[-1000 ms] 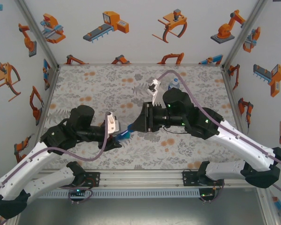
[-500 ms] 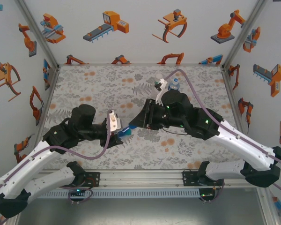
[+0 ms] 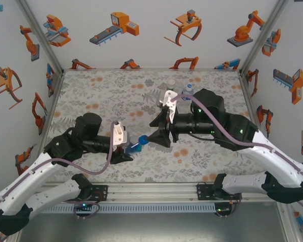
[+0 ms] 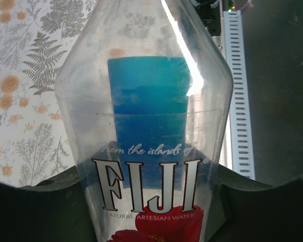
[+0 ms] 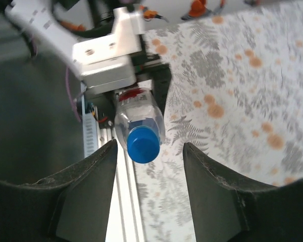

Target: Screw on the bottle caps

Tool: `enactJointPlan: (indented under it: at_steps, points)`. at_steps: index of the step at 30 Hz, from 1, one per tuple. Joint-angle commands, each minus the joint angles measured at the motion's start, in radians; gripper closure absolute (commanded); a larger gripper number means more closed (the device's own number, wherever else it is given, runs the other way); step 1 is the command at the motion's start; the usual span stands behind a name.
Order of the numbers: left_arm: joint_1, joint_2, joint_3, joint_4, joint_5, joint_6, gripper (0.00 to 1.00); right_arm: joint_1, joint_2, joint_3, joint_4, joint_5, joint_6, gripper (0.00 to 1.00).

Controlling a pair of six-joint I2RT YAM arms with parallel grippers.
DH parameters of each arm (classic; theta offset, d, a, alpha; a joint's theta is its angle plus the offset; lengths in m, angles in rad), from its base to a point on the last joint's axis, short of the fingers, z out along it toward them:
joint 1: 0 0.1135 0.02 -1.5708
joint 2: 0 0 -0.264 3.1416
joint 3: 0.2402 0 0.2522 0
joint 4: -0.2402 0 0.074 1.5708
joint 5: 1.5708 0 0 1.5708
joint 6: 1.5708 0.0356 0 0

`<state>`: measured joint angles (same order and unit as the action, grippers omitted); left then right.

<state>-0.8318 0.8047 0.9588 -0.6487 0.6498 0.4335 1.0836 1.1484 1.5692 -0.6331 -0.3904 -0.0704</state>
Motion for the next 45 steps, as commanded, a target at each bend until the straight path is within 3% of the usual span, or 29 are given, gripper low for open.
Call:
enactJointPlan:
  at_steps: [1, 6, 22, 25, 29, 34, 37, 45]
  points:
    - [-0.004, -0.013, 0.037, -0.024, 0.075, 0.001, 0.95, 0.002, 0.035, 0.044, -0.095, -0.209, -0.34, 0.47]
    - [-0.004, -0.028, 0.042, -0.04, 0.088, -0.007, 0.95, 0.002, 0.067, 0.058, -0.126, -0.261, -0.427, 0.47]
    - [-0.005, -0.035, 0.039, -0.06, 0.089, -0.007, 0.95, 0.004, 0.097, 0.021, -0.034, -0.316, -0.389, 0.53]
    - [-0.004, -0.039, 0.038, -0.059, 0.089, -0.005, 0.95, 0.006, 0.099, 0.012, -0.021, -0.316, -0.377, 0.58]
    - [-0.004, -0.035, 0.034, -0.057, 0.086, -0.005, 0.95, 0.01, 0.095, -0.002, 0.002, -0.307, -0.326, 0.74]
    - [-0.004, -0.034, 0.027, -0.047, 0.052, -0.006, 0.93, 0.01, 0.073, -0.06, 0.094, -0.225, -0.088, 1.0]
    - [-0.004, -0.037, 0.015, -0.028, 0.014, -0.011, 0.93, 0.011, 0.061, -0.089, 0.127, -0.043, 0.168, 1.0]
    - [-0.004, -0.027, -0.004, 0.024, -0.056, -0.017, 0.93, 0.022, 0.013, -0.179, 0.113, 0.267, 0.814, 1.0]
